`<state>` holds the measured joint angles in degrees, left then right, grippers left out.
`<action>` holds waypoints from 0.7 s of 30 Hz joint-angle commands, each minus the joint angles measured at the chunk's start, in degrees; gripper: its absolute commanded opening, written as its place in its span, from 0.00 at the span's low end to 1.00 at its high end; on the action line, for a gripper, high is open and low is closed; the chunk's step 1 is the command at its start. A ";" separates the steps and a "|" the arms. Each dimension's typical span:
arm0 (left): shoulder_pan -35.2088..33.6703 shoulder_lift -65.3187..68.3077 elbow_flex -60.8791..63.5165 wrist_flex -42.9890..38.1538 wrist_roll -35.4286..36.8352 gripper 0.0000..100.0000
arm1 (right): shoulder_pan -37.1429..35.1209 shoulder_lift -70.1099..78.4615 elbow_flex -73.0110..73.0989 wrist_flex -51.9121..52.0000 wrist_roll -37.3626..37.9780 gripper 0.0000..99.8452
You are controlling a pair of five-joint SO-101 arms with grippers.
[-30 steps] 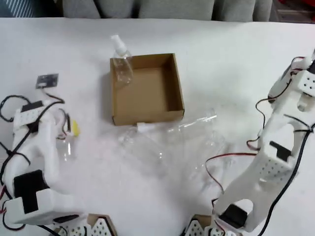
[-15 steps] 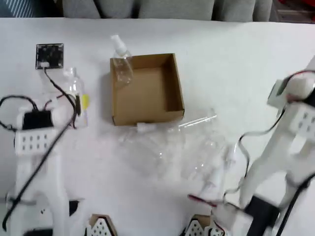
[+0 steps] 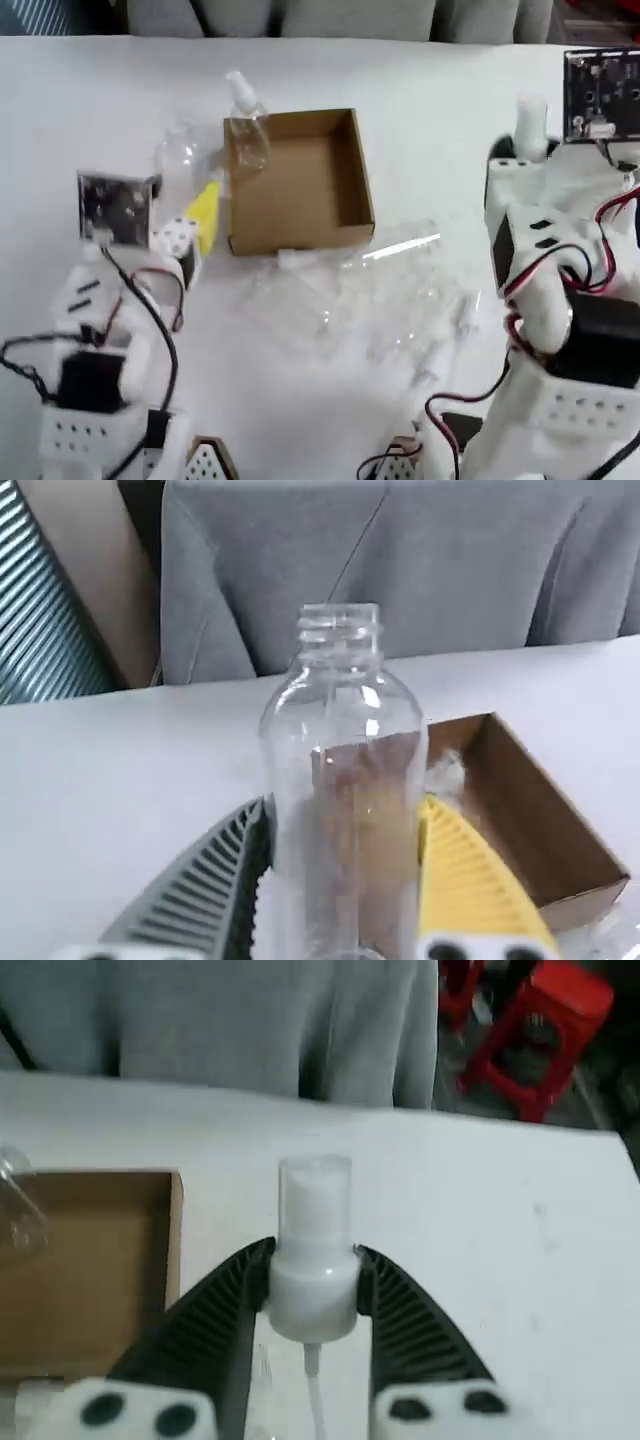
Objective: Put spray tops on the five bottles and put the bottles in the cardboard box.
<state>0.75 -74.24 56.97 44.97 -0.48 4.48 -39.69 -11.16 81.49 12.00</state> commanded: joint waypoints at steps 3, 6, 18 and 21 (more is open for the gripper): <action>5.85 -15.96 10.64 -8.70 0.35 0.02 | -4.09 -2.68 -0.35 -9.89 0.53 0.02; 8.13 -21.93 13.98 -9.23 0.53 0.02 | -7.78 -4.18 -0.35 -14.29 0.44 0.02; 18.42 -30.55 24.62 -8.88 0.79 0.02 | -36.79 -10.77 -0.35 -20.62 0.44 0.02; 18.42 -30.55 24.97 -8.62 0.79 0.02 | -42.95 -12.79 1.41 -20.53 0.44 0.02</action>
<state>18.24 -103.87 82.11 38.02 -0.48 -32.97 -51.21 -10.90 62.15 12.00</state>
